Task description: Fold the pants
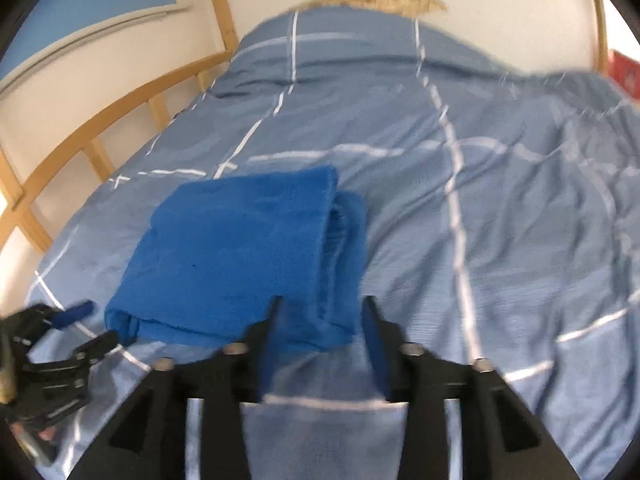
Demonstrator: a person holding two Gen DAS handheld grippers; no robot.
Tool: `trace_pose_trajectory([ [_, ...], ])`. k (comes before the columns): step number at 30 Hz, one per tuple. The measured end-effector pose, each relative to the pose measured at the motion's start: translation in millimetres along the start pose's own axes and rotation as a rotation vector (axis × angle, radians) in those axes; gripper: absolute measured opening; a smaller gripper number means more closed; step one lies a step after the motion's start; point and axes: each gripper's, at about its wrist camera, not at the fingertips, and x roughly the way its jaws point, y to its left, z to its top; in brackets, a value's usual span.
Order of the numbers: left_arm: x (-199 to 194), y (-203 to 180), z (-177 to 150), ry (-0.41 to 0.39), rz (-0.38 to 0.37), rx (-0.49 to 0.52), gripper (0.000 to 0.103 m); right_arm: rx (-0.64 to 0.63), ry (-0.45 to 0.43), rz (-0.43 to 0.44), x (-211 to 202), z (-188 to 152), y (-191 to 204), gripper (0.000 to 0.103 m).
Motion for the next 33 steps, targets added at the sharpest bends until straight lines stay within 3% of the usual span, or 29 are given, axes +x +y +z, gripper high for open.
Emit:
trace_pose_trajectory([
  [2, -27.4, -7.9, 0.4, -0.054, 0.023, 0.001, 0.064, -0.037, -0.05, -0.024, -25.8, -5.2, 3.6, 0.047],
  [4, -58.9, -15.9, -0.6, -0.119, 0.035, -0.017, 0.078, -0.06, -0.072, -0.038, -49.0, -11.4, 5.4, 0.062],
  [6, -87.8, -23.3, -2.4, -0.172, 0.047, -0.039, 0.086, -0.066, -0.102, -0.056, -75.2, -19.3, 4.7, 0.069],
  [12, -148.3, -40.2, -10.9, -0.249, 0.059, -0.105, 0.099, -0.07, -0.152, -0.099, -151.5, -47.1, -4.3, 0.079],
  [24, -212.9, -97.6, -48.8, -0.259, 0.091, -0.143, 0.102, -0.02, -0.208, -0.178, -250.8, -100.9, -32.9, 0.08],
  [33, -244.7, -143.6, -60.7, -0.305, 0.12, -0.115, 0.103, 0.027, -0.224, -0.165, -285.2, -121.9, -55.5, 0.08],
])
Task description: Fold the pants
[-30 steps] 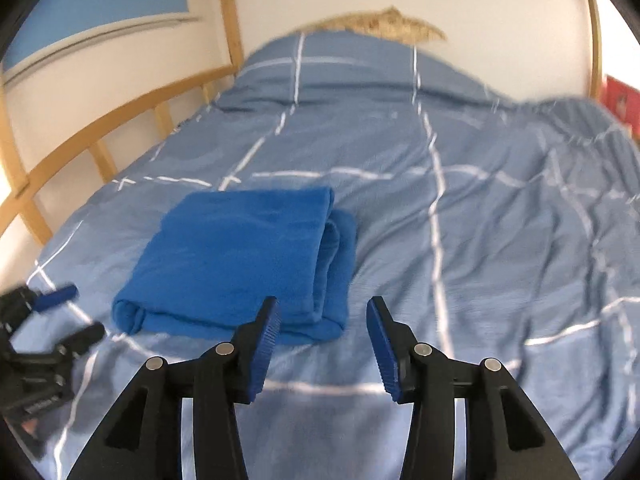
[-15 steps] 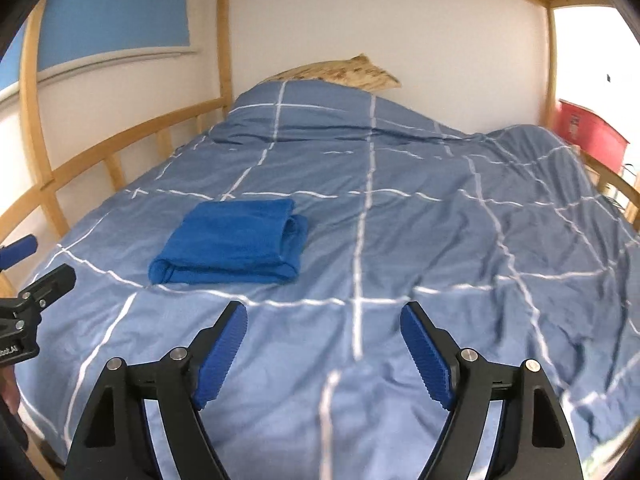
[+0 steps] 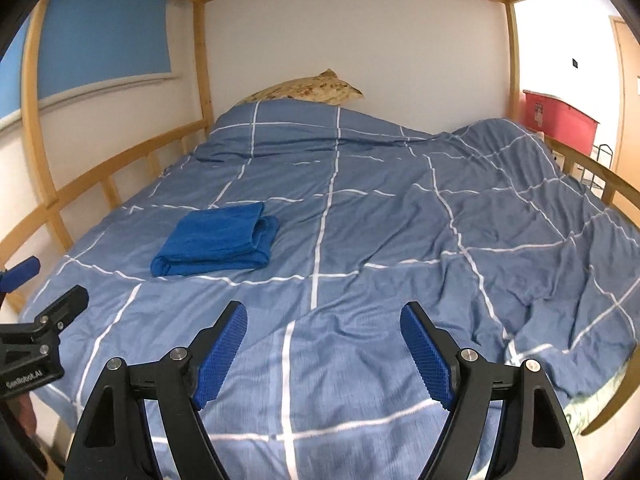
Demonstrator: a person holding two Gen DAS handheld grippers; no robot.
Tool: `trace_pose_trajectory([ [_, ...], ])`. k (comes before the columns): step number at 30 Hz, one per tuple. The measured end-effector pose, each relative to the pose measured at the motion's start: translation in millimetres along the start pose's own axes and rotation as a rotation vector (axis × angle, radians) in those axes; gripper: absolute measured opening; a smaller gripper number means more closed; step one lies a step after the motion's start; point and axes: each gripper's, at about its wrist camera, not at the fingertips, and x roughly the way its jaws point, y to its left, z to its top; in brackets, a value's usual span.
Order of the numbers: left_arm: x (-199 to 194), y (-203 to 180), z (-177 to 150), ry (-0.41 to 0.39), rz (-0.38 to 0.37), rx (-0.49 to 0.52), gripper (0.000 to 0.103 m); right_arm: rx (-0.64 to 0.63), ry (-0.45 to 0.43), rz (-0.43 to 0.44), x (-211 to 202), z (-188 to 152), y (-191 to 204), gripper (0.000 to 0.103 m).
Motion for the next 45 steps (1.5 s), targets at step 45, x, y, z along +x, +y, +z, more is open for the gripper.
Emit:
trace_pose_trajectory([
  [45, -21.6, -19.3, 3.2, 0.001, -0.038, -0.008, 0.103, 0.017, -0.043, -0.038, -38.9, -20.2, -17.3, 0.08],
])
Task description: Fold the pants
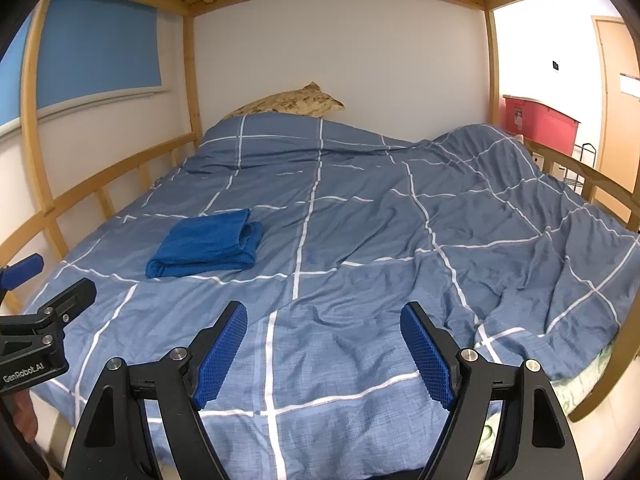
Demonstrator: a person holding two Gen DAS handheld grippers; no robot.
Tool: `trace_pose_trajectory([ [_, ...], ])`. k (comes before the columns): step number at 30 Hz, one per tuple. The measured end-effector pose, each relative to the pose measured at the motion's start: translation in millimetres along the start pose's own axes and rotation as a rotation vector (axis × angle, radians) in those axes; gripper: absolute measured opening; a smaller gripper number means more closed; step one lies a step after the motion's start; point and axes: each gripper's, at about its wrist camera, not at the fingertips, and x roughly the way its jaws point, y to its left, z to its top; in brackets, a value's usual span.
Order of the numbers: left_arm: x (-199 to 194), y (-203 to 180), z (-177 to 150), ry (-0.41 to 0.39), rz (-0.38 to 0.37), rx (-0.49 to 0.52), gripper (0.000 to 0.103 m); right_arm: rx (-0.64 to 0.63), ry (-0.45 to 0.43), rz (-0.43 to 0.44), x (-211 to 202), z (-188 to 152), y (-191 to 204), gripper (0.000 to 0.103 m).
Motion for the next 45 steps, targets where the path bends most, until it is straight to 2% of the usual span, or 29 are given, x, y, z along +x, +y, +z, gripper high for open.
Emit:
trace_pose_trajectory([
  [45, -0.4, 1.9, 1.3, -0.02, -0.002, 0.014, 0.103, -0.013, -0.009, -0.012, -3.6, 1.3, -3.8, 0.08],
])
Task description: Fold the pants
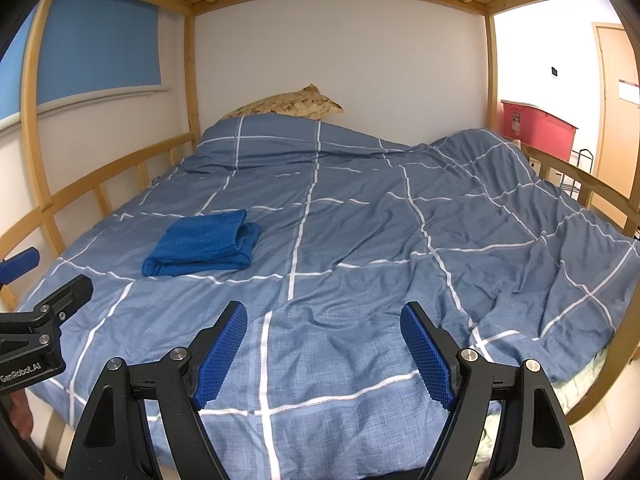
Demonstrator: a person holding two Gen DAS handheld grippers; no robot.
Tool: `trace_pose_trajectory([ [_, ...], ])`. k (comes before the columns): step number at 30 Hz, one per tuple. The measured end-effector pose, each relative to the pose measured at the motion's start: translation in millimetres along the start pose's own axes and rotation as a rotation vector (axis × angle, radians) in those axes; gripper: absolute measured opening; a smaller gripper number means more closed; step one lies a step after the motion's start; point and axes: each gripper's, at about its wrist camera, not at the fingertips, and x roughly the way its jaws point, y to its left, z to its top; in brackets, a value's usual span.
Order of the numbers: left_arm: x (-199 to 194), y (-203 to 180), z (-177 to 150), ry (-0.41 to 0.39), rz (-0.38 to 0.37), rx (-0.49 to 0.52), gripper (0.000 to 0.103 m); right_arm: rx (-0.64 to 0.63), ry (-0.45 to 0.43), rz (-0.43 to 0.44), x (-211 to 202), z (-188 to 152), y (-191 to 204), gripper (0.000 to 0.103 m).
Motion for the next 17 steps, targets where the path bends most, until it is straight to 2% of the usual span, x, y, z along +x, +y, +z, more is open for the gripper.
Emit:
trace_pose_trajectory([
  [17, 3.6, 2.3, -6.8, -0.004, 0.008, -0.02, 0.103, -0.018, 0.0, -0.002, -0.1, -3.0, -2.9, 0.08],
])
